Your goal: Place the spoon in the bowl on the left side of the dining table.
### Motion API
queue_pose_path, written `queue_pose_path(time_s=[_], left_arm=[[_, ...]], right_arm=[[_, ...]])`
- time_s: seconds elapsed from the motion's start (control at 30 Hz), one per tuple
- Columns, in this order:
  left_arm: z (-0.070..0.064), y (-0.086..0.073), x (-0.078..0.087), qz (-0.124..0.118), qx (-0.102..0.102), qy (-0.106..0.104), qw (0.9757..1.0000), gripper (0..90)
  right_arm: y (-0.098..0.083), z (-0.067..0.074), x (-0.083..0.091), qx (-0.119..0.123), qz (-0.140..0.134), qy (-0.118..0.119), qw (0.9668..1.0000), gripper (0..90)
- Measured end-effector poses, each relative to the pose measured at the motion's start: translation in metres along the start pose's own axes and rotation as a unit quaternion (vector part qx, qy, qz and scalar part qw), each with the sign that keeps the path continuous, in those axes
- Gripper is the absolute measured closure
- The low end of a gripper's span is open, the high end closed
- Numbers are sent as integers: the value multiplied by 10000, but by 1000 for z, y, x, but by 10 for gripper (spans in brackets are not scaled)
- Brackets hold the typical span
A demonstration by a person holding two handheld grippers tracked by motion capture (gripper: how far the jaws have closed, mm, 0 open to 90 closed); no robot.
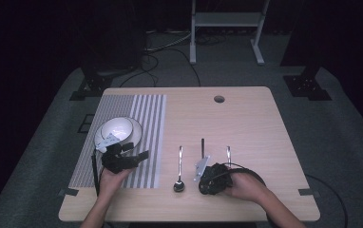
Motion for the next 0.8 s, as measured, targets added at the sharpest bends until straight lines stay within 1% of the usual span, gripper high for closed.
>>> queue_pose_path(time_s=[0.17,0.27,0.3,0.4,0.43,0.47,0.5,0.53,0.6,0.63,0.67,0.73,0.77,0.8], left_arm=[[-6,2,-3,23,-41,-43,10000,84],[-14,8,-8,12,15,-207,9998,85],[-14,8,-8,12,15,-207,9998,85],[-22,16,-17,86,-14,-337,9994,88],[-31,23,-24,128,-58,-463,9988,97],[-31,23,-24,128,-58,-463,9988,115],[-39,30,-33,181,-166,-509,9984,114],[-39,30,-33,181,-166,-509,9984,114],[-49,37,-45,264,-252,-575,9977,114],[-55,43,-55,354,-260,-646,9969,114],[-58,45,-61,393,-252,-690,9965,115],[-63,48,-73,530,-172,-812,9951,115],[-63,48,-73,530,-172,-812,9951,115],[-67,50,-82,581,-110,-857,9946,116]], right_arm=[[-1,0,0,-10,-50,-15,10000,670],[-3,0,-1,-32,-143,-12,9999,667],[-3,0,-1,-32,-143,-12,9999,667],[-3,0,-1,-12,-173,-33,9998,664],[-3,0,-1,8,-178,-52,9998,664],[-3,0,-1,8,-178,-52,9998,664],[-3,0,-1,19,-165,-38,9999,664],[-3,0,-1,12,-168,-29,9999,664],[-3,0,-1,22,-172,-26,9998,664],[-3,-1,-1,41,-185,-21,9998,664],[-4,-1,-1,35,-192,-25,9998,664],[-4,-1,-1,40,-205,-43,9998,664],[-4,-1,-1,40,-205,-43,9998,664],[-4,0,-1,56,-216,-63,9997,664]])
Point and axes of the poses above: each handheld gripper's, and its own axes: x roughly backward along the jaws, y roughly out of its top, z roughly to its left, the point moved 3 cm from there along -x, roughly forward along the jaws, and after that the axes turned 13 degrees about z, right-handed, at the moved point
